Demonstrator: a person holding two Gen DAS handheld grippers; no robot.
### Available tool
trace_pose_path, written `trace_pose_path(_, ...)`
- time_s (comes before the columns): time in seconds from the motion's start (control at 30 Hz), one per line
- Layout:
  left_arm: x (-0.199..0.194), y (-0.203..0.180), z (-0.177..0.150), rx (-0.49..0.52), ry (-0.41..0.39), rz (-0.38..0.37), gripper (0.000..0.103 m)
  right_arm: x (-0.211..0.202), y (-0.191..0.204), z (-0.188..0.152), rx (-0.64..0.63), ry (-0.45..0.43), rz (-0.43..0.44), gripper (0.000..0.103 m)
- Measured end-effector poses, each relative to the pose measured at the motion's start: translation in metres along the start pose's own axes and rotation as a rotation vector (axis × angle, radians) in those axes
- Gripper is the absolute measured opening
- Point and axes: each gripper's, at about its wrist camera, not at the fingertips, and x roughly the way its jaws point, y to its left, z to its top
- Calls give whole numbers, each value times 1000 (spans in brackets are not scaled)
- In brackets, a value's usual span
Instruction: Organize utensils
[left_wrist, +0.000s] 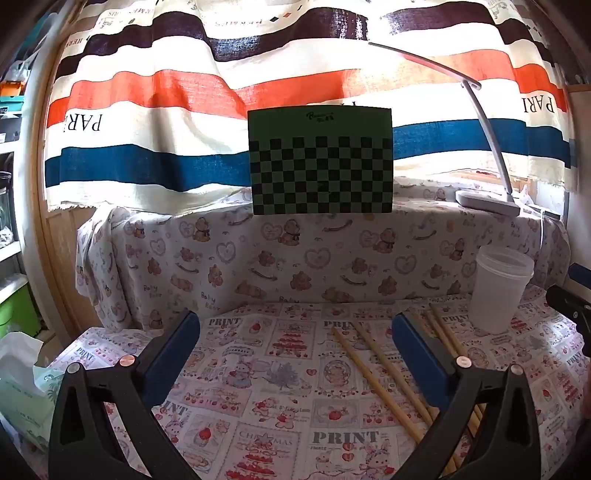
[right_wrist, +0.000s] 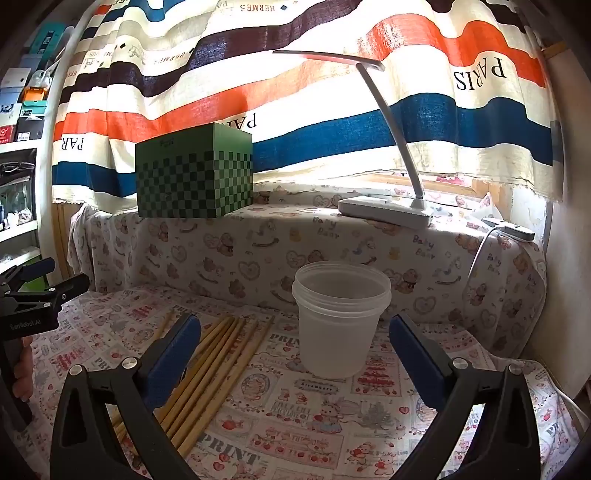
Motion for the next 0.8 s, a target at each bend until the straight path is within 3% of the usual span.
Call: trace_pose_path(0.8, -2, 5, 1, -25, -6, 22, 103, -1, 5, 0, -15, 2, 18, 103)
